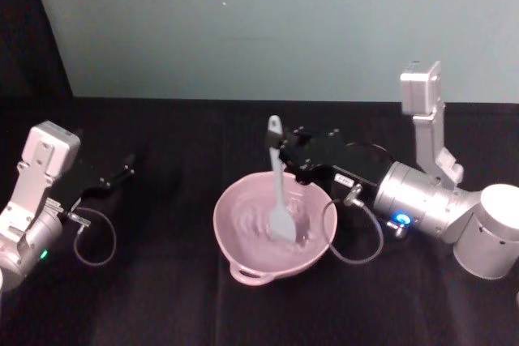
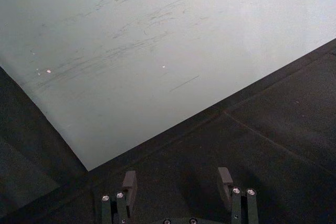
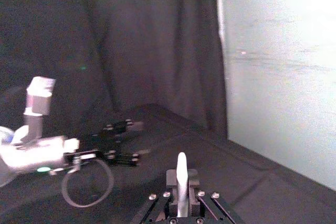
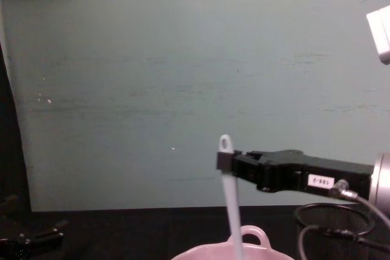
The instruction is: Use the one hand to pick up the spoon and stir the clear water in the bowl.
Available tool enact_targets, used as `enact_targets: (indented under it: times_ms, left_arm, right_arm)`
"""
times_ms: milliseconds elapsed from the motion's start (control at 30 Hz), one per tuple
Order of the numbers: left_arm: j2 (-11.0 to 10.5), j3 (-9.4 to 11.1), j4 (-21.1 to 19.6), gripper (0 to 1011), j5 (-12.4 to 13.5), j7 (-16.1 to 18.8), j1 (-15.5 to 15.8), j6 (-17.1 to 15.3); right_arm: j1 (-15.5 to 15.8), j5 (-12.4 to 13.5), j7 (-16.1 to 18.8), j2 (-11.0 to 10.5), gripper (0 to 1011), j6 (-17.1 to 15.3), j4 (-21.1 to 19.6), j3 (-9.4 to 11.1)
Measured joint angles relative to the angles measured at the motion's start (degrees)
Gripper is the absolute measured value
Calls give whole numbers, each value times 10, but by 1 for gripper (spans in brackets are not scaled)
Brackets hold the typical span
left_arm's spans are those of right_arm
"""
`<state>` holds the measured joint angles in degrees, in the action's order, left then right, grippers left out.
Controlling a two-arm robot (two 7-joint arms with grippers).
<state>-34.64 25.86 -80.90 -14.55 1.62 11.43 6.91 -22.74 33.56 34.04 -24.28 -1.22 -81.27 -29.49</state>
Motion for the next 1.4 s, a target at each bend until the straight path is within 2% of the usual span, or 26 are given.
enact_targets:
  times_ms: [133,333,467,567,600,700,833,1000,1200,1400]
  left_arm:
    - [0,0,0,1005,0,0,0,0]
    - [0,0,0,1005,0,0,0,0]
    - [0,0,0,1005,0,0,0,0]
    - [0,0,0,1005,0,0,0,0]
    - [0,0,0,1005,0,0,0,0]
    - [0,0,0,1005,0,0,0,0]
    - [0,0,0,1005,0,0,0,0]
    - [0,0,0,1005,0,0,0,0]
    - [0,0,0,1005,0,0,0,0]
    - [0,0,0,1005,0,0,0,0]
  right_arm:
    - [14,2,0,1,124,-3,-26,-10]
    - [15,6,0,12,124,0,-33,-18]
    - [3,10,3,24,124,5,-14,-21]
    - [-12,22,8,41,124,13,24,-19]
    - [-12,22,8,41,124,13,24,-19]
    - [-25,33,10,55,124,20,61,-11]
    - [-35,41,7,61,124,24,86,0]
    - [-35,41,-9,55,124,22,90,13]
    - [-22,40,-22,38,124,16,72,25]
    - [10,39,-33,16,124,8,24,34]
